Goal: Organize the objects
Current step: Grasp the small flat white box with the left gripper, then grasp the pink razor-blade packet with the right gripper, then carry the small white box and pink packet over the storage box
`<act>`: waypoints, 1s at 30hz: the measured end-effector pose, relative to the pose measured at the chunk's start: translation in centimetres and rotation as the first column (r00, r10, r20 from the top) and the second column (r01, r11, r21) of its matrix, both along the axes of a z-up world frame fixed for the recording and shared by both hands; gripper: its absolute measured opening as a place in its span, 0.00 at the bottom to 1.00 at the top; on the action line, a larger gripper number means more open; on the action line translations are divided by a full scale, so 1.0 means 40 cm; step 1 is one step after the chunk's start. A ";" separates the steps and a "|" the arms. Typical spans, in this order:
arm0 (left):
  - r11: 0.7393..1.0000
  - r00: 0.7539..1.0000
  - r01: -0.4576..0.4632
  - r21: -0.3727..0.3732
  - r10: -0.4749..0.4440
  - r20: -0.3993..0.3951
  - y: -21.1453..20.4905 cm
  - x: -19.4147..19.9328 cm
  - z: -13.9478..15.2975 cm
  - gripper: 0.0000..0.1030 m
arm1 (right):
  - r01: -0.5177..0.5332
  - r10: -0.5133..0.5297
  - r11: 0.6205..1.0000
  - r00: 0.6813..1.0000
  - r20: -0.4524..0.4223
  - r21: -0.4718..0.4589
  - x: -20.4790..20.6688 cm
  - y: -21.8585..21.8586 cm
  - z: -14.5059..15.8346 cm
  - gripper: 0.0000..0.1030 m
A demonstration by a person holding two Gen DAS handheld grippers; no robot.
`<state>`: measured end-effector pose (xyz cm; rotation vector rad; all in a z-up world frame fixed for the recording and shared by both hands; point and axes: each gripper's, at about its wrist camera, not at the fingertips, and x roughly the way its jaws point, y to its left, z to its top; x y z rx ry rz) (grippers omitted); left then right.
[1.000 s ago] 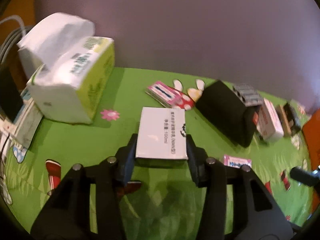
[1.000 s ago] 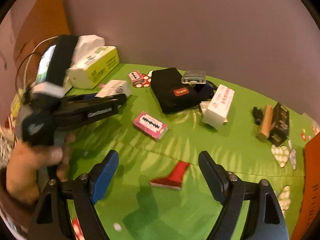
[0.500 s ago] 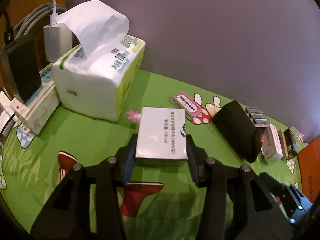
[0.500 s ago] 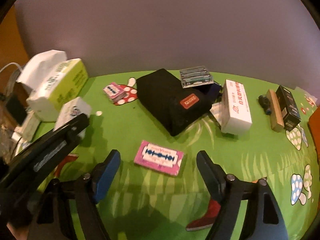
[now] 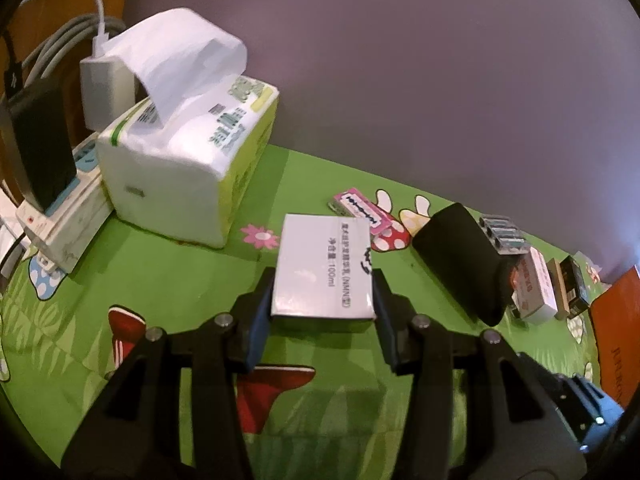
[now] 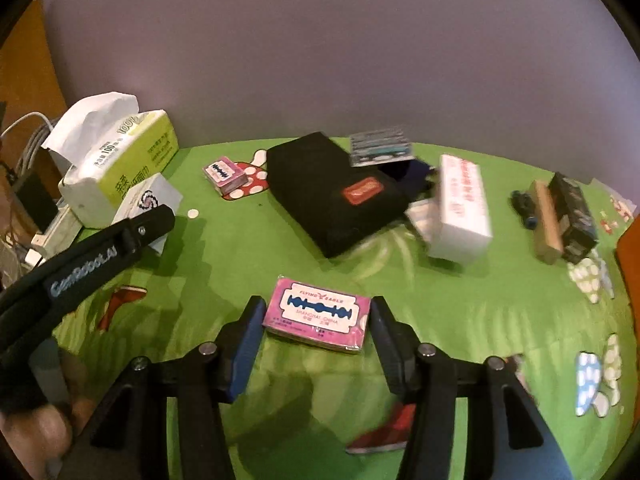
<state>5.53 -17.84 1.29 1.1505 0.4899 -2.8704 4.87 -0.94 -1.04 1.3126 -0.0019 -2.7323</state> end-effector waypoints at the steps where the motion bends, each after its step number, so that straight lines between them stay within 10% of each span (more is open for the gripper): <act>1: 1.000 1.000 0.012 0.006 -0.012 0.003 0.005 0.001 0.002 0.48 | -0.006 0.006 1.000 1.000 -0.003 -0.006 0.010 0.014 0.007 0.52; 30: 0.924 0.920 0.381 -0.033 -0.383 -0.089 0.472 0.206 0.203 0.48 | 0.086 -0.102 0.991 0.980 -0.169 -0.102 0.274 0.497 0.225 0.52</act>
